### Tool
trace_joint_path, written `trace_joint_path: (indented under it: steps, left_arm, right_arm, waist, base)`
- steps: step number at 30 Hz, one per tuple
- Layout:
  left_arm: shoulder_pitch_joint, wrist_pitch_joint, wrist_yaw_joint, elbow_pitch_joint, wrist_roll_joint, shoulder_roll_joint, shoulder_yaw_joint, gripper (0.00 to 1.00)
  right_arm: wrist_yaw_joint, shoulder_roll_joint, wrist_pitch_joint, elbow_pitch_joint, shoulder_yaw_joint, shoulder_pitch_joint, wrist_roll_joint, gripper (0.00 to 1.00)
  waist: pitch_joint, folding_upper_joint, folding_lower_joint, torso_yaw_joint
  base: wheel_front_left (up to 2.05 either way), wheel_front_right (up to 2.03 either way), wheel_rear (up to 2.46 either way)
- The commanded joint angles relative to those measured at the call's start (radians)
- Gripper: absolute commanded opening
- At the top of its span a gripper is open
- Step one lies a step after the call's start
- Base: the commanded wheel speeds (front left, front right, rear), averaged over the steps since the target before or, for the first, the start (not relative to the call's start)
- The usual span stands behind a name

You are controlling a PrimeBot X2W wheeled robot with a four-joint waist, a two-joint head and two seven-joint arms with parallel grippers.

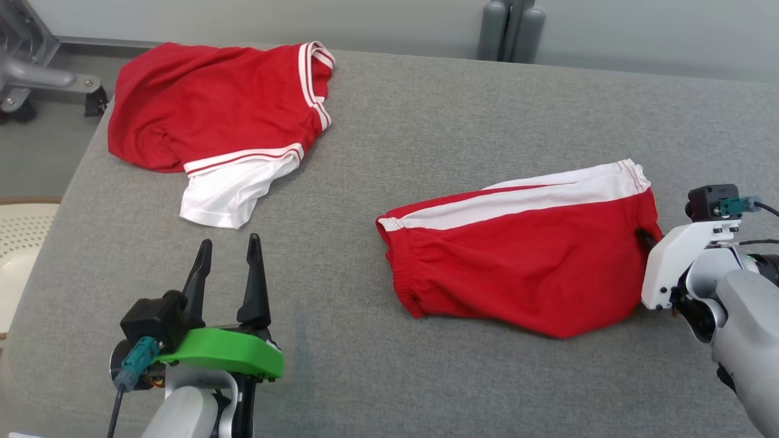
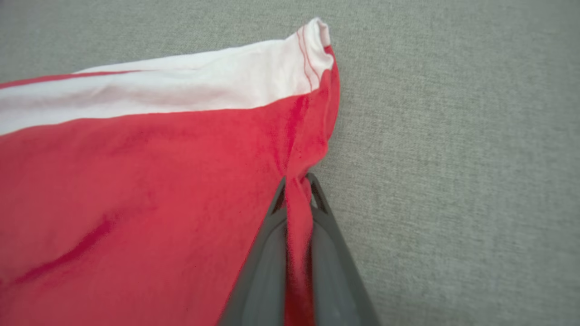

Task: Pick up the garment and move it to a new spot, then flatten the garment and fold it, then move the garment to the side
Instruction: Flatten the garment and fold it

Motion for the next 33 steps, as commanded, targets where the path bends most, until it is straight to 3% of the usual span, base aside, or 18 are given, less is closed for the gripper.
trace_joint_path:
  steps: [1, 10, 17, 25, 33]
  left_arm:
    - [0.019, 0.000, -0.005, 0.006, 0.011, -0.001, 0.003, 1.00]
    - [0.041, 0.000, -0.016, 0.029, 0.017, -0.009, -0.007, 1.00]
    - [0.034, 0.000, -0.020, 0.038, 0.027, -0.012, 0.003, 1.00]
    - [0.021, 0.000, -0.027, 0.053, 0.038, -0.022, 0.005, 1.00]
    - [0.054, 0.000, -0.030, 0.061, 0.043, -0.037, 0.016, 1.00]
  right_arm:
    - [0.000, -0.006, -0.021, -0.003, -0.005, 0.030, 0.013, 0.00]
    - [0.000, -0.011, -0.138, -0.089, -0.061, 0.158, 0.115, 0.00]
    - [0.000, 0.005, -0.183, -0.128, -0.092, 0.211, 0.115, 0.00]
    - [0.000, 0.041, -0.202, -0.176, -0.130, 0.223, 0.115, 0.00]
    - [0.000, 0.082, -0.144, -0.383, -0.102, 0.256, 0.074, 0.00]
  waist:
    - [-0.024, 0.0000, 0.0000, -0.036]
    - [-0.056, 0.0000, 0.0000, -0.172]
    - [-0.047, 0.0000, 0.0000, -0.239]
    - [-0.057, 0.0000, 0.0000, -0.215]
    - [-0.092, 0.0000, 0.0000, -0.130]
  base:
    - [0.00, 0.00, 0.00]
    - [0.00, 0.00, 0.00]
    - [0.00, 0.00, 0.00]
    - [0.00, 0.00, 0.00]
    - [0.00, 0.00, 0.00]
